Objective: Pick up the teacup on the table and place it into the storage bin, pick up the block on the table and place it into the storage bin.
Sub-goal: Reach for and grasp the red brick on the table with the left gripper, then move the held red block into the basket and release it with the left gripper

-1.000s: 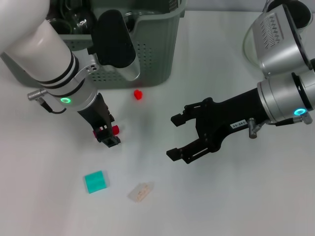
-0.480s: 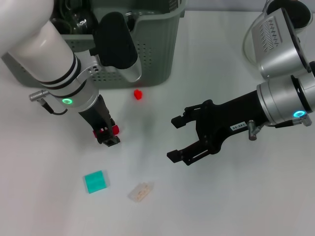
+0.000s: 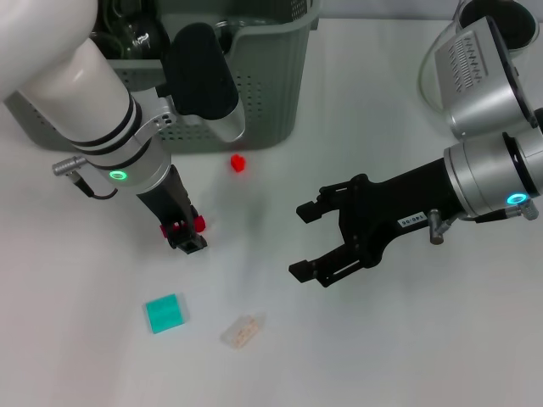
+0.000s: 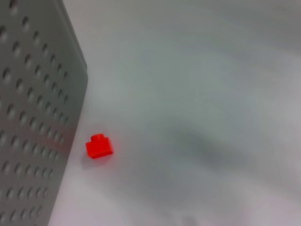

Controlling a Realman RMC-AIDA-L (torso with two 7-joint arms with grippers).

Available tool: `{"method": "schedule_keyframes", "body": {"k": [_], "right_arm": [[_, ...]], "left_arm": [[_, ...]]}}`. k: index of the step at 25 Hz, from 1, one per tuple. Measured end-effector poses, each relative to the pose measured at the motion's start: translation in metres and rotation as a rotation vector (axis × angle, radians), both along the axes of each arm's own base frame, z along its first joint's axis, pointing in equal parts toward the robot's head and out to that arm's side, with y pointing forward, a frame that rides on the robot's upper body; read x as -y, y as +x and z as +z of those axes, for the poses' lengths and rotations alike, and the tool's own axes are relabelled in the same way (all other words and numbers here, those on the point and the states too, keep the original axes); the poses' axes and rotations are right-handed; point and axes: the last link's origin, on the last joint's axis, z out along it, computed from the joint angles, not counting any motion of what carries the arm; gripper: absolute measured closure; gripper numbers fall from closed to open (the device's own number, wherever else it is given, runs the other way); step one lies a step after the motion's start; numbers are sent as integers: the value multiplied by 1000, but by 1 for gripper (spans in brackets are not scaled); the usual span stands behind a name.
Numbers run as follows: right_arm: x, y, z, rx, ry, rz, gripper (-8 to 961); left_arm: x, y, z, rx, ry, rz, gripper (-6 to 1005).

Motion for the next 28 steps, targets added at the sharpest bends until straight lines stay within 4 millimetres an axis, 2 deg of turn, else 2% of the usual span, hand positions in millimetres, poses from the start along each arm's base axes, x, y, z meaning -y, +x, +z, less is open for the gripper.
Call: {"method": "schedule_keyframes", "body": {"k": [10,16,21,24,28], "right_arm": [[1,1,0,1,-1,-3,9],[2,4,-1,1,-6,-13,9],[3,6,-2,-3,-10,-16,9],[3,7,-2,-3,-9,-18,9],[3,8,-1,-1,-7,-20,9]], "left_arm": [[-3,0,2,-10,35,21,575],[-4,-2,2,-28,43,19,782],[-4,1,4,-28,48,13,907],[-1,11,17,6,57,17,908],[8,33,48,174,63,82,908]]}}
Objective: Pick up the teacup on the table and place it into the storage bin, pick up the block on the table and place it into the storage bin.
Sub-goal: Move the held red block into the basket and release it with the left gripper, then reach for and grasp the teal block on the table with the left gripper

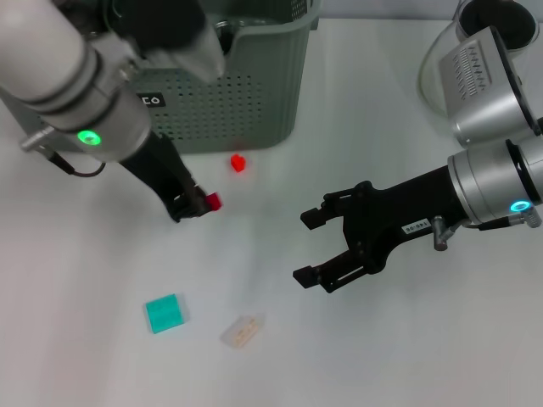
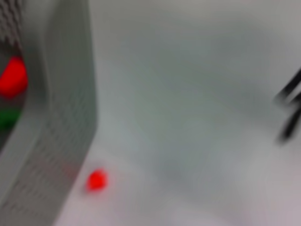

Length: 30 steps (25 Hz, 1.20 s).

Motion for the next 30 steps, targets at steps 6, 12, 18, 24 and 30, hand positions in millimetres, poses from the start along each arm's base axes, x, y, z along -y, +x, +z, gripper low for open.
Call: {"method": "schedule_keyframes", "body": {"k": [6,12,18,24,30], "right_arm": [[2,1,1,0,-9,11,9],[3,2,2,1,-18,13,9],[2,-2,0,3,-20,26,9],[2,-4,-1,2,-22,33,9],[0,-5,0,-5,-13,31,9]], "left_arm": [[-4,11,89,433,82,140,907],[-30,-6,159,518,302,192,907],[-68,-10,178,494,464,195,908],[-94,-22,162,349,608,221,869],[-82,-9,163,363,537,157,710]]}}
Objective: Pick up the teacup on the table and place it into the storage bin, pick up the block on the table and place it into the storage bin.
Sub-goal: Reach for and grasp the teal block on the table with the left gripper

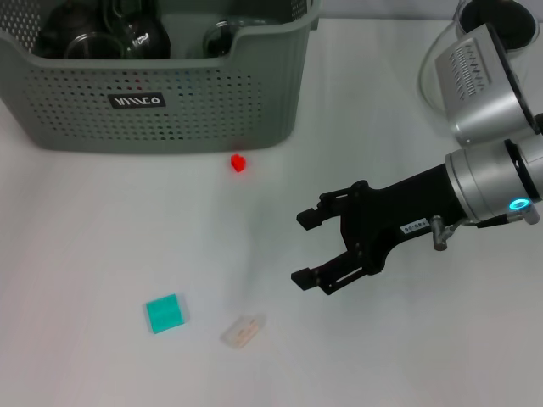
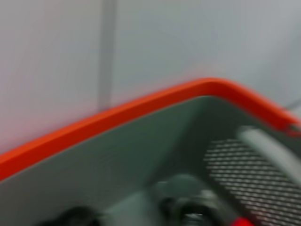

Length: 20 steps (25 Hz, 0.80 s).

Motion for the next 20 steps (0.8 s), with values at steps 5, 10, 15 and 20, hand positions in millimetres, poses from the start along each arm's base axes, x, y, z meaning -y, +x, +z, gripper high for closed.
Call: {"method": "schedule_keyframes", "body": {"k": [5,10,15,20], "right_arm": [[-4,0,2,-7,24,1,9],[-7,1,3,-11,46,-5,10],[-9,2,5,-17,55,-19,10],[-11,1,5,-22,67,-21,10]], "left_arm": [[53,24,-14,27,-311,-225,540],[101,19,-55,-73,-531,-333,327],[129,14,-97,-155,-660,-345,134],[138,5,-125,-232,-703,-284,39]]}}
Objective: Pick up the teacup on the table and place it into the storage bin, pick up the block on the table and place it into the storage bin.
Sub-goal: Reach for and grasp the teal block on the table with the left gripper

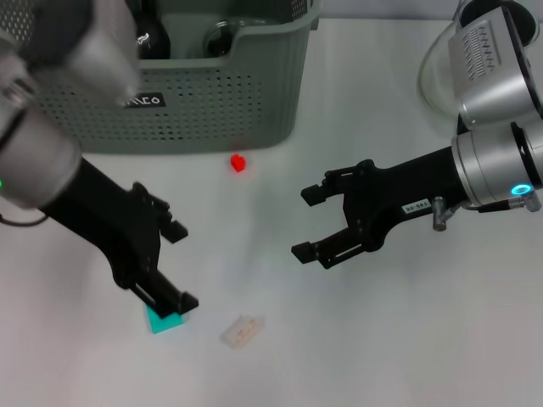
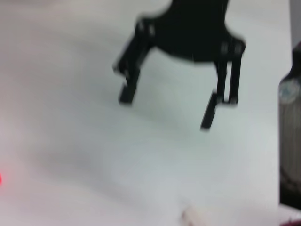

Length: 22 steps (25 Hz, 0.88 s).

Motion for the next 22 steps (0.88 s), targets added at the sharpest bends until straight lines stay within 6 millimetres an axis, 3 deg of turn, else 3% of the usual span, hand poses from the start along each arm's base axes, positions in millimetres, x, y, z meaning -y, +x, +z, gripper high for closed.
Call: {"method": "schedule_keyframes", "body": {"k": [7,22], "right_arm": [[-5,-3,0,5,20,0,10],[-17,-6,-4,6,87,-3,10]], "left_arm": [[-4,-13,-27,-149,57,67,43],[7,-29,-51,-302,37,2,49]]}}
